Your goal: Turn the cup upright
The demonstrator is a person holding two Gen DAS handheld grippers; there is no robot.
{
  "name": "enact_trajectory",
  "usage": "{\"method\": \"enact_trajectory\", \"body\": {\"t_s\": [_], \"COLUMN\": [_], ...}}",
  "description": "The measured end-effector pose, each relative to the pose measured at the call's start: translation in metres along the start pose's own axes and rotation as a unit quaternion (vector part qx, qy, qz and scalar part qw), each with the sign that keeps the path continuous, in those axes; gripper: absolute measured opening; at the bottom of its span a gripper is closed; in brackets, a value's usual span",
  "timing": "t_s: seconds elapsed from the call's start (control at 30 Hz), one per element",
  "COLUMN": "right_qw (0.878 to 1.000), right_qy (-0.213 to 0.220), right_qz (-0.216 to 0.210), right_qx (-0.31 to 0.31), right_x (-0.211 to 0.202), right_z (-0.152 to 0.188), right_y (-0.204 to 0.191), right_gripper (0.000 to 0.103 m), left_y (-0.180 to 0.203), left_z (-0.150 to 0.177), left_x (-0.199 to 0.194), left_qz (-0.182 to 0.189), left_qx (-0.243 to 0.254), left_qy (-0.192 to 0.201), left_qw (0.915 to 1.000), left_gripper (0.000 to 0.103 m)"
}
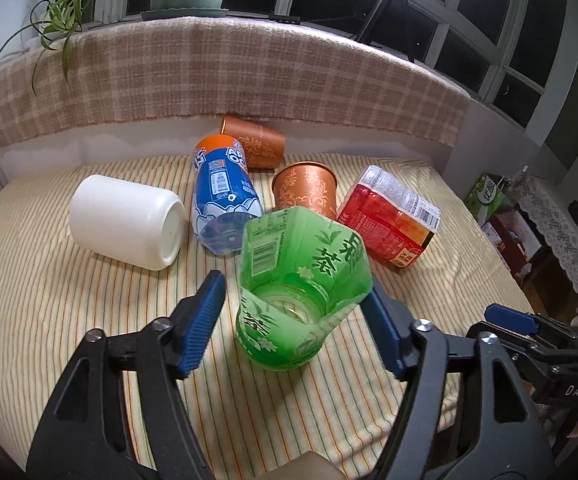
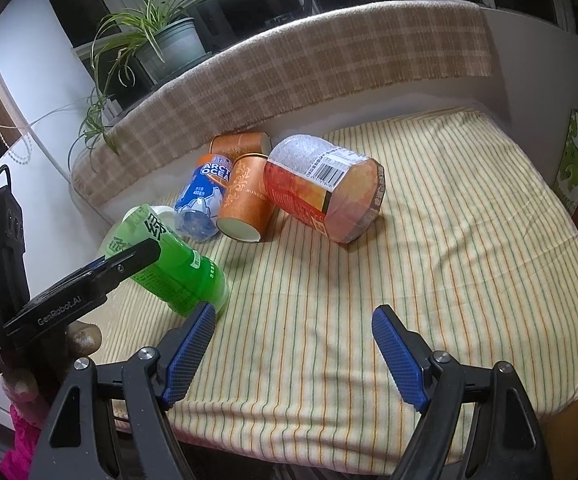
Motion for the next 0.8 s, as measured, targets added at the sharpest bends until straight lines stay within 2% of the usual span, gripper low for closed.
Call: {"method": "enact_trajectory", "body": {"t_s": [0.07,0.4,0.67,0.8], "right_qw": [1.000,0.998,0.992,0.986], "right_qy": [0.003,0.035,0.074,0.096], "right_qz": [0.003,0.033,0.072,0.092], "right_qx": [-0.004,-0.042,-0.078,-0.097], "right_x": [-0.001,-0.013,-0.026,-0.033], "right_z": [-0.001,-0.008,-0.018,-0.022], "right_y": [0.000,-0.012,-0.023,-0.029], "right_gripper": [0.083,0.084,0.086,0.086], "left_y": [0.001,-0.006,-0.011,-0.014], "left_z": [0.000,0.007,0.015,0.017], "left_x": [-0.001,-0.013,-0.029,-0.041], "left_qz": [0.004,0.005,0.011,0.002], "left_qx": [0.001,-0.007,-0.012,-0.011], "left_qy": [0.002,0.002,0.007,0.021], "left_qw": [1.0000,1.0000,0.9998,0.9997], "left_gripper": [0.081,0.082,0.082,0.082]}}
Point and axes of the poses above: each gripper's, at about its wrist camera, not at the fingertips, and x roughly the way its jaws point, y to its right, z to its underside, the point moved 6 cm from there along x, roughly the way its jaws point
